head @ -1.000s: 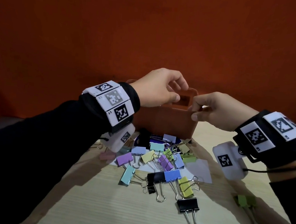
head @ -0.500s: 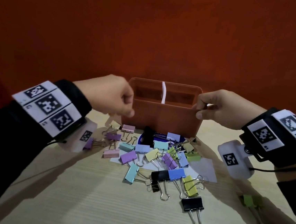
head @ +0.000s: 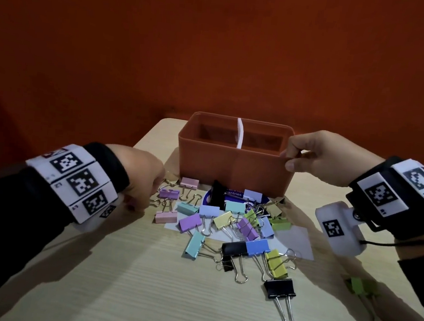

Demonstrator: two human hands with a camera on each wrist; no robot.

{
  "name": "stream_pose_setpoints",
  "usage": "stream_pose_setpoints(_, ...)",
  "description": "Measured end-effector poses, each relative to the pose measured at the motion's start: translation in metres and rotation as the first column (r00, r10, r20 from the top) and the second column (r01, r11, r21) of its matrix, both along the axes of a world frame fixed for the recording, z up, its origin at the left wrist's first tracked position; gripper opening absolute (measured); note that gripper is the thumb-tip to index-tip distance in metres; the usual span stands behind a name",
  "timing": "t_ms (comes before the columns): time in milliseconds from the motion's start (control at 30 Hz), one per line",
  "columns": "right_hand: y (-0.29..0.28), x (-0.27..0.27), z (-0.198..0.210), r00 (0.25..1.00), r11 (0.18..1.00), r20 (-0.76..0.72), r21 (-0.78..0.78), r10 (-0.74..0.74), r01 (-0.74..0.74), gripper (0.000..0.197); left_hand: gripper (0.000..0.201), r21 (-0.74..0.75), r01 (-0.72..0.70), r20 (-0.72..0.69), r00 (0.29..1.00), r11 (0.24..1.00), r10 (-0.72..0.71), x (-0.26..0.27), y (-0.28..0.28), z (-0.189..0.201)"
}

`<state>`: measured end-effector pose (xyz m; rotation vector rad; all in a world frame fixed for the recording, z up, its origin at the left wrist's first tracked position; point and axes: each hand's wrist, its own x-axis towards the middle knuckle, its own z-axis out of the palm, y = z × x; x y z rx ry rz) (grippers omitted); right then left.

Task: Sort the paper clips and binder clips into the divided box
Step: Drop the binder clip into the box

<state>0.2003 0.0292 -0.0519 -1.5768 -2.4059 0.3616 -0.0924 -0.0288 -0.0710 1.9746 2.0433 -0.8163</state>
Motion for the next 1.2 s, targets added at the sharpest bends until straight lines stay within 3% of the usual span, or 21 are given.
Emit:
stream_pose_setpoints(267, -0.003, -0.001, 0.001, 1.000, 1.000, 0.007, 0.019, 0.012, -0.012, 0.012, 0.009, 0.244, -0.017, 0.307, 0.950, 0.970, -0.061, 0.002, 0.006, 0.015)
stream_pose_setpoints(433, -0.008, -0.003, 0.004, 1.000, 0.999, 0.020, 0.041, 0.019, -0.020, 0.010, 0.023, 0.328, -0.057, 0.365, 0.929, 0.943, -0.071, 0.006, 0.015, 0.011)
stream_pose_setpoints(600, -0.014, -0.009, 0.000, 0.994, 0.988, 0.098, 0.138, 0.052, -0.065, 0.006, 0.024, 0.339, -0.050, 0.323, 0.944, 0.940, -0.066, 0.006, 0.017, 0.002)
stream_pose_setpoints(833, -0.019, -0.016, 0.003, 0.994, 0.973, 0.085, 0.212, 0.073, -0.090, 0.008, 0.029, 0.234, 0.027, 0.188, 0.980, 0.972, -0.072, 0.005, 0.021, -0.007)
stream_pose_setpoints(967, -0.022, -0.019, 0.002, 0.994, 0.979, 0.082, 0.180, 0.078, -0.092, 0.015, 0.027, 0.131, -0.034, 0.236, 0.972, 0.991, 0.003, 0.006, 0.022, -0.011)
stream_pose_setpoints(1200, -0.022, -0.018, 0.003, 0.995, 0.987, 0.072, 0.139, 0.072, -0.081, 0.017, 0.024, 0.163, 0.093, 0.109, 0.988, 0.982, -0.111, 0.010, 0.023, -0.010)
